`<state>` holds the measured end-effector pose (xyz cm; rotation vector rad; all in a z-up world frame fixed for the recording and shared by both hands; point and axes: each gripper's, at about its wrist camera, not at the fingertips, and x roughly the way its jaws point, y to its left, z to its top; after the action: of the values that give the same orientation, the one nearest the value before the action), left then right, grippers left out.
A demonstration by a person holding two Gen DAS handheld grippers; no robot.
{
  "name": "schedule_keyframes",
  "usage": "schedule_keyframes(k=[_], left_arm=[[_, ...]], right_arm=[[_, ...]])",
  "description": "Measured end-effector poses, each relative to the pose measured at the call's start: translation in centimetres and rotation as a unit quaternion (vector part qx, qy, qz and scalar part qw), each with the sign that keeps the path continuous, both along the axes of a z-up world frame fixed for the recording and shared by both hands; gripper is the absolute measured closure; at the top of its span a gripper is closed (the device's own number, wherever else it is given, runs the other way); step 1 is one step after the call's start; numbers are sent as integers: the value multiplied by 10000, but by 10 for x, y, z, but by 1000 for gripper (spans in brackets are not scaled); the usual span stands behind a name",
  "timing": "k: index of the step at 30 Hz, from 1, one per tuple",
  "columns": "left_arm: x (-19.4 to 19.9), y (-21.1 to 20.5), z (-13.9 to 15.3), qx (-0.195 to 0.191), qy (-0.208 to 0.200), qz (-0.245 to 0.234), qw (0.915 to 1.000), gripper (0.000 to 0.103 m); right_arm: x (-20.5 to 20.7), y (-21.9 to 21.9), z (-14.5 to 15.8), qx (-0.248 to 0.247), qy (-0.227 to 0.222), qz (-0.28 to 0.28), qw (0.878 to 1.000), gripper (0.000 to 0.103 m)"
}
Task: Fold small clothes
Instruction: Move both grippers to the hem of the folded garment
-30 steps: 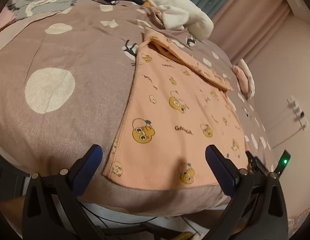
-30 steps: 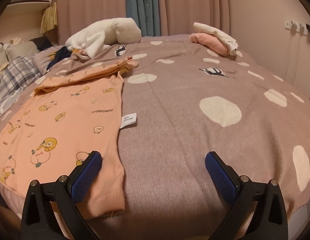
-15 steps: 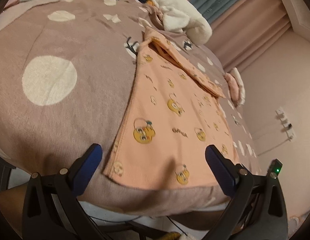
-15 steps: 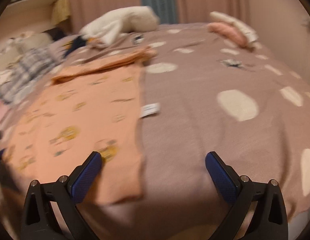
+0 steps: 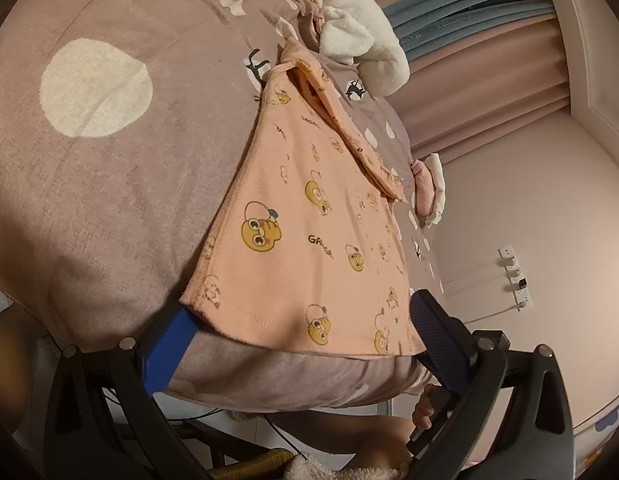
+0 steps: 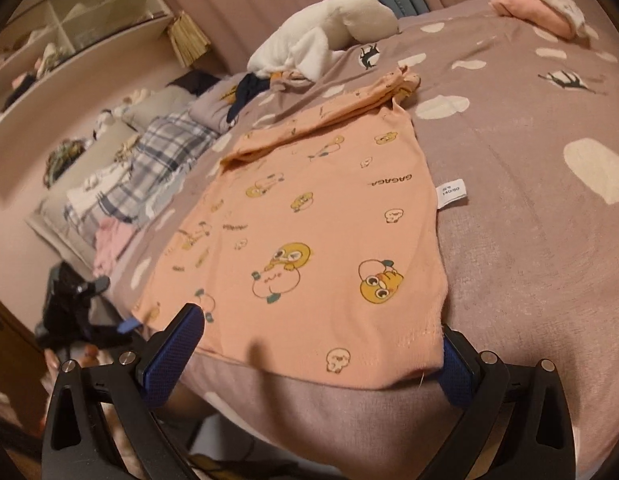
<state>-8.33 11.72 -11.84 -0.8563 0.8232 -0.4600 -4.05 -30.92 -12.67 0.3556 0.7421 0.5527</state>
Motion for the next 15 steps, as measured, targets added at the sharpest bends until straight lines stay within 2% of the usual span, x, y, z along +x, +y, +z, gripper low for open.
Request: schedule_keyframes(k=[2,5,9,12,15], left_arm=[[1,-1,0,-170,-13,-29,9999,1],[8,-4,-5,-713,30,-311,9970,1],[14,-4,-11,-1121,82,-235,9934,1],[17,-5,-7,-1089,91,-256,9937,1],[20,-9,-2,-892,90,-145,9959,1]], right_arm=[[1,-4,0,100,16,-19,9999,0],[5,-11,1,384,91,-105,9992,0],[10,-14,1,528,190,-56,9984,0],[12,-12,2,475,194,-29,9987,0],[14,-14,3,530,223,-60,9983,0]])
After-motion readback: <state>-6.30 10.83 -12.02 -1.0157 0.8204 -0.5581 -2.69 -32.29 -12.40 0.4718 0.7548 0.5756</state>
